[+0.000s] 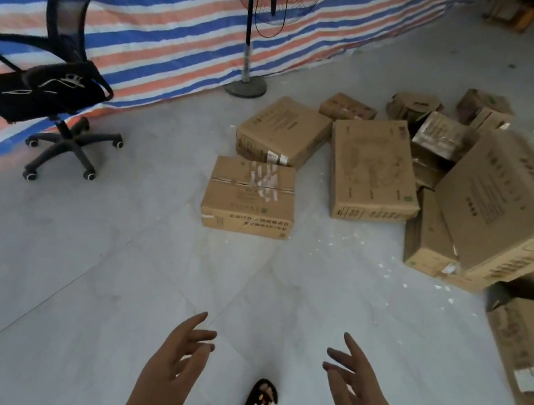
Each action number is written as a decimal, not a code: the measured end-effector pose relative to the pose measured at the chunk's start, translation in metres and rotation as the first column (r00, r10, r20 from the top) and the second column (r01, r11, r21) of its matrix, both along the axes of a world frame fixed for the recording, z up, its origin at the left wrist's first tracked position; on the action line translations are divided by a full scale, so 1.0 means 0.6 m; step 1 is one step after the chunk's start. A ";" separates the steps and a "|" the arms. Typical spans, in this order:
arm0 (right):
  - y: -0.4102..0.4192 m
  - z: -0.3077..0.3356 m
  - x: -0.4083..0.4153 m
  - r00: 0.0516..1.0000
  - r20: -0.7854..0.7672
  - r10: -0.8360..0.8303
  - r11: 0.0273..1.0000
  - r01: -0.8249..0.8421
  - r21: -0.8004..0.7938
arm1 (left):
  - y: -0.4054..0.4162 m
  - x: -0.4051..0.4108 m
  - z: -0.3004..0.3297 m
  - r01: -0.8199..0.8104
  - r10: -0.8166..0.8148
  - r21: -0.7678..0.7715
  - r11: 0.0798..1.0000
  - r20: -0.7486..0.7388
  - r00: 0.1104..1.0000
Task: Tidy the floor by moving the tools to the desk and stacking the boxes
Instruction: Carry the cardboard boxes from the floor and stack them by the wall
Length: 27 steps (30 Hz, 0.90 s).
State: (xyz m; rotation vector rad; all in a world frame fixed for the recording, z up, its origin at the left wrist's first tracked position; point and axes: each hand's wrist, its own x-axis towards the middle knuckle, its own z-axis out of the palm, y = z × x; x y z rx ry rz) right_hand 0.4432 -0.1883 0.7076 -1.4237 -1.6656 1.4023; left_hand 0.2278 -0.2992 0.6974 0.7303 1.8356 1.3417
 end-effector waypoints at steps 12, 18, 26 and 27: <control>0.379 -0.027 -0.048 0.996 0.074 -0.053 0.998 0.055 -0.033 | 0.404 -0.068 -0.019 0.068 -0.069 -0.072 0.995 0.000 0.998; 0.599 -0.042 -0.119 0.991 0.032 -0.128 0.992 0.129 -0.007 | 0.667 -0.159 -0.015 0.156 -0.156 -0.035 0.987 -0.009 0.988; 0.859 -0.025 -0.204 0.974 -0.002 -0.226 0.973 0.226 0.048 | 0.977 -0.248 0.010 0.317 -0.319 -0.037 0.948 -0.038 0.947; 0.881 -0.025 -0.206 0.972 0.006 -0.236 0.971 0.236 0.037 | 1.002 -0.249 0.006 0.332 -0.334 -0.057 0.942 -0.034 0.942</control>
